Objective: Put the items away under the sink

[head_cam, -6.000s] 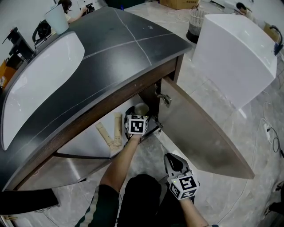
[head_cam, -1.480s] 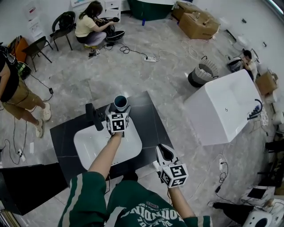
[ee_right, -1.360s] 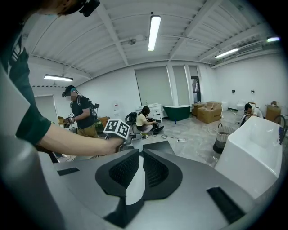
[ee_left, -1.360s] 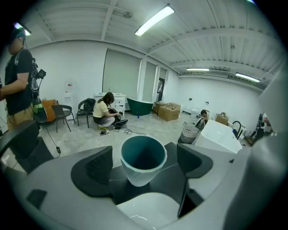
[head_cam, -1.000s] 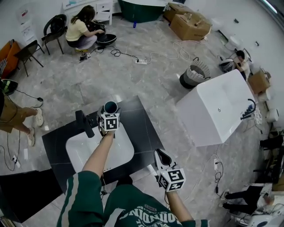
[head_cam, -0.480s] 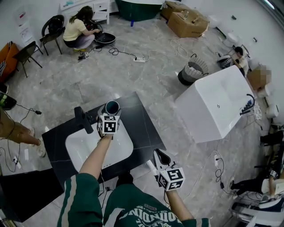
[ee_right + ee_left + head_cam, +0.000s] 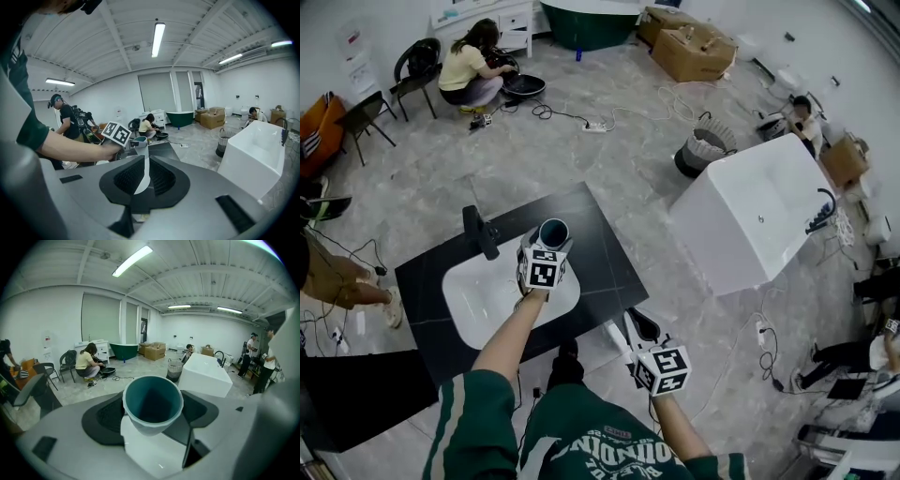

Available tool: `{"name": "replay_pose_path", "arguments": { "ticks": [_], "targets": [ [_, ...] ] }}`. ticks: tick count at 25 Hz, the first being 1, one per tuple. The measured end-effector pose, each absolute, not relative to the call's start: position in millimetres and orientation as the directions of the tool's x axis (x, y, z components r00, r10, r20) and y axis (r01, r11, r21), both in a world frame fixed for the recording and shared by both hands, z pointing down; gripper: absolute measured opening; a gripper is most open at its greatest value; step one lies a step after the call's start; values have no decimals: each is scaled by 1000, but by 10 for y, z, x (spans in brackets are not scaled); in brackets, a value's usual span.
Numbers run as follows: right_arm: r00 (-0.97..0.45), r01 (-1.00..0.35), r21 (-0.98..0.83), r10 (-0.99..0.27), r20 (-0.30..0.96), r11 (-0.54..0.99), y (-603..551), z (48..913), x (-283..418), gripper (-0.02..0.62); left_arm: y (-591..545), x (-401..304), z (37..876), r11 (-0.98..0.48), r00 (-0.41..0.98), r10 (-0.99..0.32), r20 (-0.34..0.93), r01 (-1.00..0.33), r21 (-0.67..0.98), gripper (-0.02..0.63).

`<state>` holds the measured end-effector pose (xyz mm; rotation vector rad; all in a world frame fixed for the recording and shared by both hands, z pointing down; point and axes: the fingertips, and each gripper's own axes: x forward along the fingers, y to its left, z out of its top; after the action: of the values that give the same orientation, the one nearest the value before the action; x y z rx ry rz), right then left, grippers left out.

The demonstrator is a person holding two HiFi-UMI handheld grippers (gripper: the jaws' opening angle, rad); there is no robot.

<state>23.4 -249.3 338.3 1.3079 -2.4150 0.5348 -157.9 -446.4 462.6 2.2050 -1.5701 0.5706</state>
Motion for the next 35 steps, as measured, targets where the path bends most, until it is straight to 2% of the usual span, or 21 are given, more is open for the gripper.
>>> {"name": "replay_pose_path", "arguments": {
  "ticks": [13, 25, 35],
  "targets": [
    [-541, -840, -208, -743, 395, 501, -996, 3310, 824, 60, -2575, -645, 4102, -402, 378, -760, 529, -913, 75, 385],
    [-556, -831, -226, -748, 362, 508, 598, 3359, 1378, 60, -684, 75, 4080, -457, 417, -719, 556, -886, 74, 385],
    [-530, -848, -226, -764, 368, 480, 667, 3713, 1588, 60, -409, 523, 4398, -497, 459, -688, 562, -862, 97, 385]
  ]
}}
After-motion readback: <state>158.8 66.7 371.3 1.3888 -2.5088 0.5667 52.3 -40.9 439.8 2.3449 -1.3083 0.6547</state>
